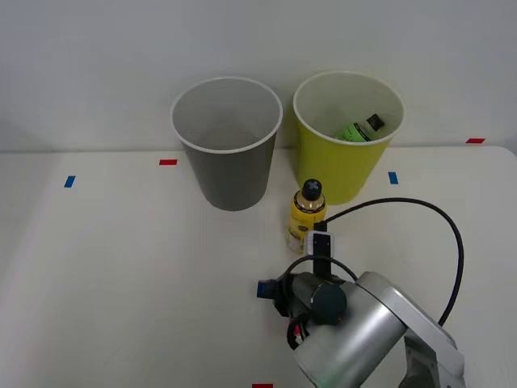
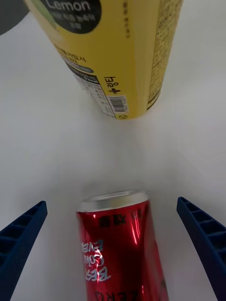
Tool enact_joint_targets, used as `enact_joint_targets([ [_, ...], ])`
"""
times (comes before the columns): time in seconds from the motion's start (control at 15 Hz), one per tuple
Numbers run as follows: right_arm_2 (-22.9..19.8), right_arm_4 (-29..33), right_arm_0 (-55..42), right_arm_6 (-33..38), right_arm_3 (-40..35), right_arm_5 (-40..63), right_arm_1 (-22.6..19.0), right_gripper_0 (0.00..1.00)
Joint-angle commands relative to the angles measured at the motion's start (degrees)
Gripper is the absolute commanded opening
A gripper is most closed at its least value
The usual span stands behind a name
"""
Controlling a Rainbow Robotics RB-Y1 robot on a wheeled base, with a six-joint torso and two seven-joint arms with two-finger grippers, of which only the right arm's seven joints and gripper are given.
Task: Put cans in the gray bin, plastic bottles in the light green bin
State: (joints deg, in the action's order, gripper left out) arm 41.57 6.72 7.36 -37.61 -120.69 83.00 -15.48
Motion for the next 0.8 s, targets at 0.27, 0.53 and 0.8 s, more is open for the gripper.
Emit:
enact_joint_targets([
  [0.27, -0.44, 0.22, 2.04, 0.88, 0.01, 6.91, 2.47, 0.95],
  [0.53, -0.44, -1.01, 2.83, 0.96, 0.01, 6.91, 2.29, 0.95],
  [0.8, -0.44, -0.92, 2.31, 0.61, 0.01, 6.91, 2.21, 0.95],
])
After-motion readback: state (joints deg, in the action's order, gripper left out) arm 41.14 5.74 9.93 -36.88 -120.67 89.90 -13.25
